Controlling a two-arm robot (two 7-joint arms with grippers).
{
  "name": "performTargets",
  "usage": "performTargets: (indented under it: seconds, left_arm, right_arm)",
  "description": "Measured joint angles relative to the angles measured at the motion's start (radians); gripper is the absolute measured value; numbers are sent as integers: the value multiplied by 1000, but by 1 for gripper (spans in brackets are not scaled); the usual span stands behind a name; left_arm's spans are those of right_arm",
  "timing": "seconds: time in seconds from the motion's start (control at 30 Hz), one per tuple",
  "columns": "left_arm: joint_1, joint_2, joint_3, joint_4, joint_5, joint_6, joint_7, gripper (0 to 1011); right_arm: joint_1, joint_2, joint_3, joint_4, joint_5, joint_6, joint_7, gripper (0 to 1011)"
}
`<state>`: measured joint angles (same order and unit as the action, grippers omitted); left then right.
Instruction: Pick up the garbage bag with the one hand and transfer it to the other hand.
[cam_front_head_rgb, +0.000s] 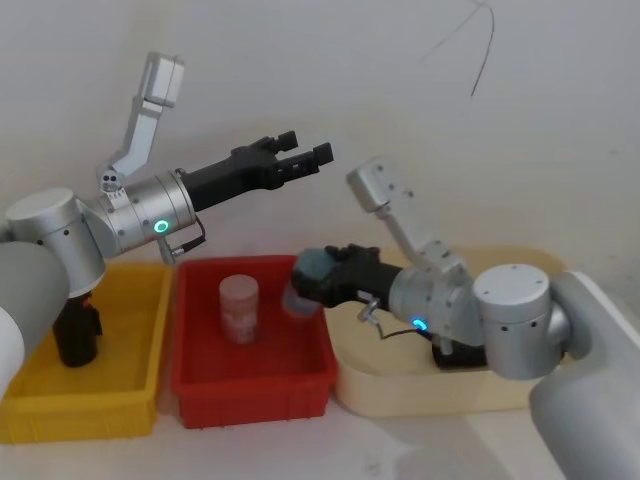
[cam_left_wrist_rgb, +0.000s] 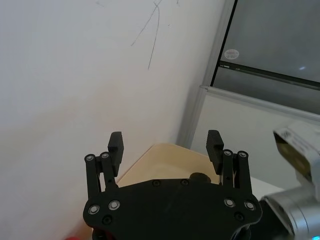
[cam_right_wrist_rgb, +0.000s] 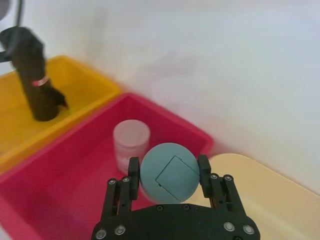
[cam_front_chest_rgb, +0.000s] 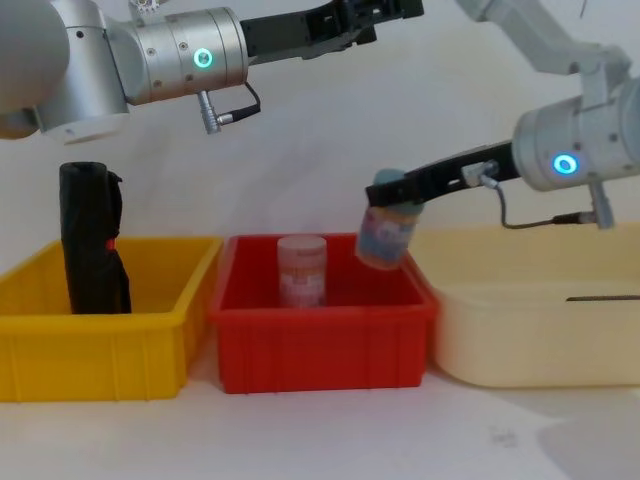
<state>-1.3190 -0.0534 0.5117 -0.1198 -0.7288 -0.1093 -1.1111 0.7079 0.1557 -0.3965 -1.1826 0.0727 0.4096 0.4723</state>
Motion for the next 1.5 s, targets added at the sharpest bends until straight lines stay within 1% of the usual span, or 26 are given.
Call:
performTargets:
  seconds: [0.23, 0.27, 0.37, 0.43, 0.47, 0.53, 0.73, 1.07, 1.13, 1.17, 1.27, 1.3, 1.33, 1.43, 1.5]
  left_arm:
    - [0, 0, 0, 0, 0, 0, 0, 1001]
    - [0, 0, 0, 0, 0, 0, 0, 1002]
    - [0, 0, 0, 0, 0, 0, 0, 1001]
    - [0, 0, 0, 0, 0, 0, 0, 1001]
    - [0, 0, 0, 0, 0, 0, 0, 1001]
    - [0, 0, 0, 0, 0, 0, 0, 1001]
    - [0, 0, 0, 0, 0, 0, 0, 1001]
    - [0, 0, 0, 0, 0, 0, 0, 1001]
    - [0, 0, 0, 0, 0, 0, 0, 1002]
    - [0, 0, 0, 0, 0, 0, 0, 1001]
    - [0, 0, 0, 0, 0, 0, 0, 1001]
    - [0, 0, 0, 0, 0, 0, 0, 1001]
    - [0, 0, 0, 0, 0, 0, 0, 1001]
    - [0, 0, 0, 0, 0, 0, 0, 1001]
    - [0, 0, 0, 0, 0, 0, 0, 1002]
  right_arm:
    - [-5, 13, 54, -18, 29, 22, -34, 683]
    - [-5, 16, 68, -19, 38, 28, -41, 683]
    - [-5, 21, 86, -20, 49, 37, -50, 683]
    - [-3, 28, 114, -23, 65, 51, -61, 683]
    - [-3, 28, 114, -23, 65, 51, -61, 683]
    - [-1, 35, 137, -24, 76, 63, -75, 683]
    - [0, 49, 170, -27, 88, 86, -106, 683]
    - [-9, 70, 196, -44, 92, 97, -143, 685]
    - [-11, 73, 199, -48, 92, 99, -149, 725]
    - [-12, 75, 200, -50, 92, 99, -151, 787]
    - [-15, 78, 203, -54, 92, 100, -158, 841]
    - [-16, 80, 205, -56, 93, 101, -161, 891]
    - [-16, 80, 206, -56, 93, 102, -162, 900]
    - [-18, 83, 208, -59, 93, 102, -166, 983]
    - [-19, 84, 209, -60, 93, 103, -168, 1001]
